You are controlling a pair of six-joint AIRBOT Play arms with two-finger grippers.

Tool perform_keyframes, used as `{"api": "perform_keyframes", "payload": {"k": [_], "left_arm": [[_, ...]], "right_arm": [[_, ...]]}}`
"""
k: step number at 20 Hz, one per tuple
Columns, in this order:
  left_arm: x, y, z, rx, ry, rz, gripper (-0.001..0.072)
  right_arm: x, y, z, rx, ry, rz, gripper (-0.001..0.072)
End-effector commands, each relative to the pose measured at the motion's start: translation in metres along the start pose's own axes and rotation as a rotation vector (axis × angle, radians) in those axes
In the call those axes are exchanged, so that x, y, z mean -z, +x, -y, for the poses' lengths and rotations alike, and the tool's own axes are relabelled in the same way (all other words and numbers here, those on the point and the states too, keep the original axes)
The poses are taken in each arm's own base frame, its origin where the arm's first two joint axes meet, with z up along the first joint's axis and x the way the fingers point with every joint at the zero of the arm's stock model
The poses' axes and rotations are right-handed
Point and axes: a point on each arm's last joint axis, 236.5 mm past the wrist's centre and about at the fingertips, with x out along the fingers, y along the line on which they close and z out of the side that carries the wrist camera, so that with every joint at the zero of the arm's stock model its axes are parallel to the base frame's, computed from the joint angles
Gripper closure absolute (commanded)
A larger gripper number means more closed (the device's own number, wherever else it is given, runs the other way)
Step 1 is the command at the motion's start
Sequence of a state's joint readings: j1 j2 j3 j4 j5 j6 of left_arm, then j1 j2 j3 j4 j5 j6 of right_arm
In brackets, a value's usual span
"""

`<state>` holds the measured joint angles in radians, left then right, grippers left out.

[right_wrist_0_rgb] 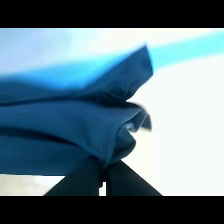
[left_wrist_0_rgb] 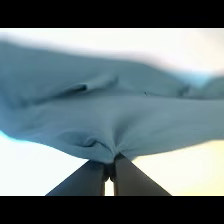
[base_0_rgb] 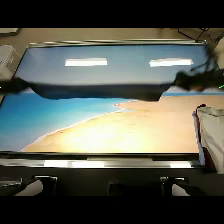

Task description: Fold the clothes and pants, and hang the long-sleeved shirts on hangers.

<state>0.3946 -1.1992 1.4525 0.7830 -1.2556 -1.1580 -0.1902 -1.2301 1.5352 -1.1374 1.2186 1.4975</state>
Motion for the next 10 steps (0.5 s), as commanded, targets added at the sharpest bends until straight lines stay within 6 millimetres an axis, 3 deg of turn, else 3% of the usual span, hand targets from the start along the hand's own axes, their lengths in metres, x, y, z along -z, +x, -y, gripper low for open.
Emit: {"api": "perform_keyframes", "payload": {"k": [1,3,5,8,10], "left_arm": [[-0.125,-0.184,0.143,-0.081,0.398,0.564,0.0686],[-0.115,-0.256,0.210,-0.068,0.482,0.714,0.0686],[-0.089,-0.301,0.252,-0.058,0.512,0.806,0.0688],[-0.070,-0.356,0.281,-0.101,0.513,0.964,0.0689],[-0.066,-0.373,0.286,-0.134,0.528,1.019,0.0689]], "right_arm": [[-0.096,-0.219,-0.051,0.175,-0.255,0.581,0.0676],[-0.073,-0.298,-0.082,0.172,-0.299,0.723,0.0676],[-0.041,-0.349,-0.098,0.184,-0.327,0.799,0.0676],[-0.022,-0.416,-0.106,0.224,-0.313,0.988,0.0676],[-0.022,-0.440,-0.107,0.239,-0.297,1.075,0.0676]]}}
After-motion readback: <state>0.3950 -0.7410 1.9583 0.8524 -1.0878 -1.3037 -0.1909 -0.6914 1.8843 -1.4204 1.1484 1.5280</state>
